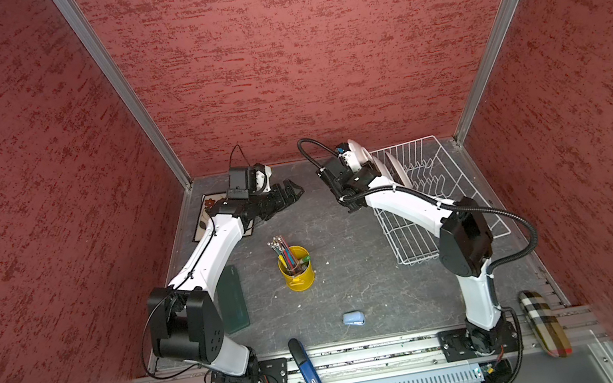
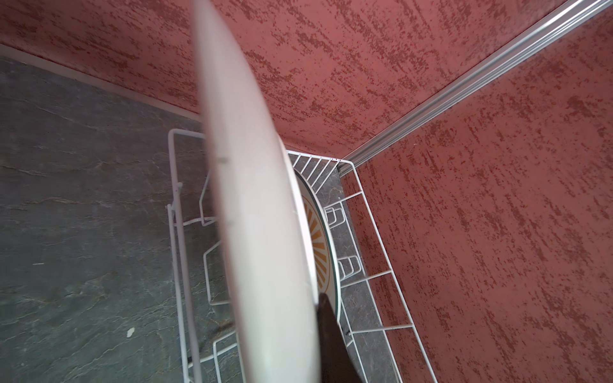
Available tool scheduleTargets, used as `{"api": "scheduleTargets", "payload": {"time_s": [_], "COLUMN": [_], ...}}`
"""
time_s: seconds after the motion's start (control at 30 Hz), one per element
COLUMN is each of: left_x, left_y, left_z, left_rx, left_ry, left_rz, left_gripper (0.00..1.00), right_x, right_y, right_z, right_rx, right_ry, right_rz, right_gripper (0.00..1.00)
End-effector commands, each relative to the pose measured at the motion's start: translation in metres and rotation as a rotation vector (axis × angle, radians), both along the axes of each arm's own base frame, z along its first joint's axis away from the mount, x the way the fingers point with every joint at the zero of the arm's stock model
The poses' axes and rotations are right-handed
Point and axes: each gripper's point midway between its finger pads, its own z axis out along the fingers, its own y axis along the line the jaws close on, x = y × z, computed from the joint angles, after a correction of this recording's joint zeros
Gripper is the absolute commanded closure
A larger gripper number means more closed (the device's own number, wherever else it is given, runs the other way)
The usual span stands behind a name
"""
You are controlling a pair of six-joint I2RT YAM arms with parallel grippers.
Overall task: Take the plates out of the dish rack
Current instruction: 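Lift the green-rimmed plate up out of the rack with the right gripper, then carry the plate toward the left gripper while the left gripper grasps its rim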
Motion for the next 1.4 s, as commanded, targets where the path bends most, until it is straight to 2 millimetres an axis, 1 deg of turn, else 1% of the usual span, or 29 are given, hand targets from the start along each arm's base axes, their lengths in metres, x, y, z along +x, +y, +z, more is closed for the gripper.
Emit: {"api": "scheduleTargets", "payload": {"time_s": [0.0,0.23,0.5,0.7,0.8,0.87,1.0,1.1,1.2,1.37], "left_x": [-0.001,-0.001,-0.001,0.000,0.003,0.004,0.003,0.003,0.002,0.001], "left_y": [-0.002,-0.002,-0.007,-0.010,-0.010,-0.011,-0.012,-0.012,-0.011,-0.010], "left_z": [0.003,0.002,0.004,0.009,0.013,0.017,0.023,0.023,0.024,0.025], "left_rx": [0.005,0.002,-0.047,-0.129,-0.229,-0.263,-0.293,-0.310,-0.321,-0.326], "left_ry": [-0.007,-0.003,0.007,0.009,0.020,0.010,-0.001,-0.007,-0.007,-0.010], "left_rz": [-0.004,-0.005,-0.015,-0.027,-0.032,-0.038,-0.044,-0.040,-0.041,-0.041], "left_gripper": [0.01,0.00,0.00,0.01,0.00,0.00,0.01,0.00,0.01,0.00], "right_x": [-0.003,-0.009,-0.018,-0.033,-0.042,-0.045,-0.050,-0.056,-0.063,-0.065], "right_y": [0.004,0.013,0.031,0.038,0.049,0.053,0.061,0.076,0.090,0.098], "right_z": [0.057,0.079,0.095,0.106,0.106,0.104,0.096,0.091,0.090,0.089], "right_rx": [0.112,0.177,0.419,0.575,0.668,0.739,0.900,1.045,1.180,1.328], "right_ry": [-0.143,-0.193,-0.216,-0.262,-0.263,-0.260,-0.232,-0.196,-0.173,-0.134], "right_rz": [0.008,0.044,0.188,0.287,0.379,0.421,0.472,0.535,0.593,0.632], "right_gripper": [1.00,1.00,1.00,1.00,1.00,1.00,1.00,1.00,1.00,1.00]}}
